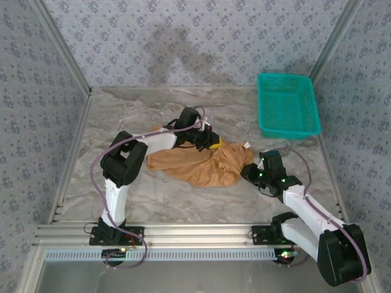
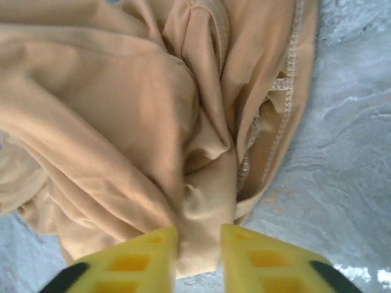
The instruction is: Fold the inside-out t-shirt
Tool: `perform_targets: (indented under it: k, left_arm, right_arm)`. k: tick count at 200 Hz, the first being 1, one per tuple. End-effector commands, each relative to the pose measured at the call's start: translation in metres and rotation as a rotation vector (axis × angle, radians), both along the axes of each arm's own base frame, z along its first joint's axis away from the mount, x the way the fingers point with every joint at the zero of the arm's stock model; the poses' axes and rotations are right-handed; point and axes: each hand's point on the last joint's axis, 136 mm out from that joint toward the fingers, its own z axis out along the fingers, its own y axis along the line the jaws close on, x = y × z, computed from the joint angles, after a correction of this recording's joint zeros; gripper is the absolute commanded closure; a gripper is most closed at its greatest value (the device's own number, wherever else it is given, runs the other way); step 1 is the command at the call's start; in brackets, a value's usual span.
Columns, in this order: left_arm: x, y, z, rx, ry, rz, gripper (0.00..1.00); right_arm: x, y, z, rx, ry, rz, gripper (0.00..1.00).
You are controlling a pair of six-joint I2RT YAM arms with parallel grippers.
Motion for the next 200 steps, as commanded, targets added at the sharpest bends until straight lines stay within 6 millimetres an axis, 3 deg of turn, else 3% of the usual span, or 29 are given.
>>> perform_targets:
  k: [1,29,57,106,133,164,192,200]
  left_arm:
    - [-0.002,-0.005,0.028,-0.021,-0.069,-0.006,1.0]
    - [-0.004,-0.007,0.027,-0.017,-0.065,-0.01,1.0]
    - [-0.005,-0.006,0.03,-0.016,-0.067,-0.011,1.0]
    - [-0.006,-0.005,0.037,-0.008,-0.081,-0.021,1.0]
    - [-0.007,-0.004,0.039,-0.006,-0.083,-0.022,1.0]
    - [-0.009,-0.003,0.042,-0.002,-0.092,-0.029,1.0]
    - [-0.008,-0.003,0.044,-0.001,-0.096,-0.031,1.0]
    - [-0.008,-0.004,0.043,0.0,-0.095,-0.033,1.0]
  right_arm:
    - [0.006,0.0,0.041,-0.073,-0.062,0.017,0.58]
    - [0.015,0.014,0.063,-0.112,-0.13,0.104,0.52]
    - [0.027,0.029,0.051,-0.169,-0.122,0.194,0.52]
    - [0.062,0.038,0.034,-0.273,-0.094,0.276,0.55]
    - [0.077,0.033,0.036,-0.284,-0.089,0.254,0.76]
    - [0.079,0.03,0.041,-0.259,-0.086,0.252,0.99]
    - [0.072,0.035,0.048,-0.227,-0.101,0.282,1.0]
    - [0.068,0.039,0.052,-0.214,-0.113,0.304,0.86]
